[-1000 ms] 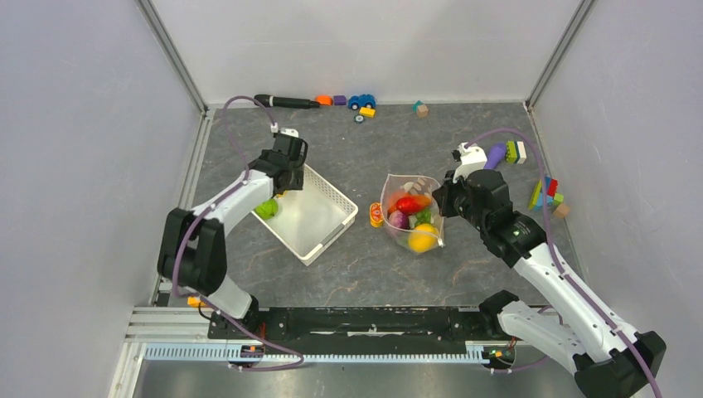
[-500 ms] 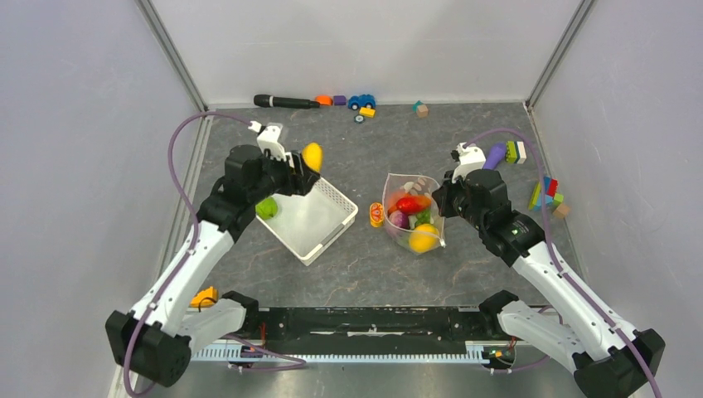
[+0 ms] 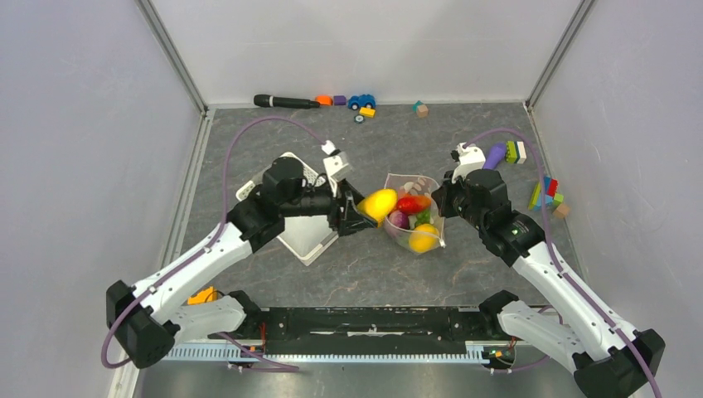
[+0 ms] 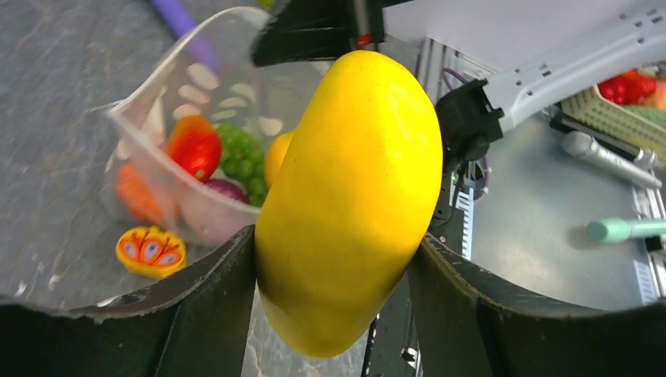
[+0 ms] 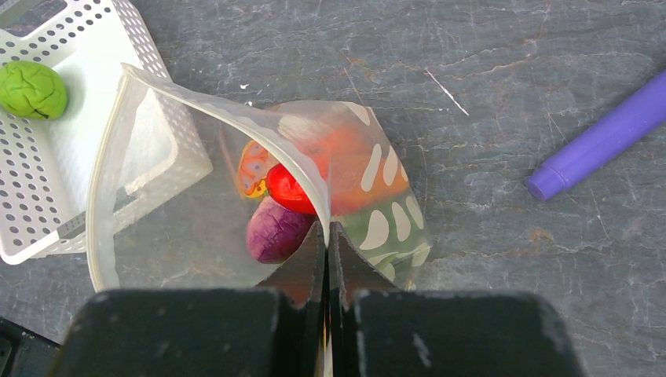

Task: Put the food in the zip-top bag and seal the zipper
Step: Place the fake fruit in the zipper food storage bag.

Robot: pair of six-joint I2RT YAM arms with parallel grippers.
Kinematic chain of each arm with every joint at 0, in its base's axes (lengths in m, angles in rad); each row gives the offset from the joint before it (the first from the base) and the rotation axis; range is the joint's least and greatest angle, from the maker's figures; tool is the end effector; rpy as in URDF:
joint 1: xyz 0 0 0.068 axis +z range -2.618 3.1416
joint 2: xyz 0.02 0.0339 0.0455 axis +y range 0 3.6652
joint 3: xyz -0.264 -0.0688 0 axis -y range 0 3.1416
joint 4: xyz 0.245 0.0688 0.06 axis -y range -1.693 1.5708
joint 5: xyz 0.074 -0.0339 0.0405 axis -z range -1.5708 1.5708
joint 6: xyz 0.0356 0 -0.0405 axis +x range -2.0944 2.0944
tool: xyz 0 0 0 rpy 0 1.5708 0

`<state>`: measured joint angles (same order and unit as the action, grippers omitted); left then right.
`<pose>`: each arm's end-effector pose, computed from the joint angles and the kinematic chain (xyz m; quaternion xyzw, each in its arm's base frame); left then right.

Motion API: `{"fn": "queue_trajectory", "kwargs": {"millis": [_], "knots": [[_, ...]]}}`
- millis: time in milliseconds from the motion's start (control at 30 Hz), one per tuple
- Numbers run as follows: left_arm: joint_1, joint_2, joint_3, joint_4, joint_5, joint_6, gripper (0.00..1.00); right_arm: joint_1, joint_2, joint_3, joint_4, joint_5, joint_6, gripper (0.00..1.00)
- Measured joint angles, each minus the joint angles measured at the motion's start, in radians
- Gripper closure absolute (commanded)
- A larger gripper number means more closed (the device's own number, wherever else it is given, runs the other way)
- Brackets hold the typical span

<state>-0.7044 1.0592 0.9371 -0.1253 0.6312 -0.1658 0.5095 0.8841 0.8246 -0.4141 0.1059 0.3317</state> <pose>0.1699 -0.1720 0.3483 0.3834 0.6722 -0.4683 0.4265 0.1748 0.0933 0.3131 -0.0482 0.8511 0.1714 0.4938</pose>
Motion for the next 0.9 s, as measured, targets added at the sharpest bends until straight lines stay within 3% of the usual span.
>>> {"fn": "queue_trajectory", "kwargs": {"millis": [133, 433, 900], "knots": [[-0.068, 0.104, 0.082, -0.007, 0.019, 0.060, 0.82, 0.000, -0.005, 0.000, -0.002, 0.000, 0.000, 1.00], [-0.145, 0.341, 0.244, -0.007, 0.099, 0.186, 0.85, 0.000, -0.016, 0.000, -0.006, -0.013, 0.000, 1.00], [-0.165, 0.449, 0.288, -0.027, 0.103, 0.456, 0.86, 0.000, -0.027, 0.000, -0.005, -0.045, -0.015, 1.00]]}}
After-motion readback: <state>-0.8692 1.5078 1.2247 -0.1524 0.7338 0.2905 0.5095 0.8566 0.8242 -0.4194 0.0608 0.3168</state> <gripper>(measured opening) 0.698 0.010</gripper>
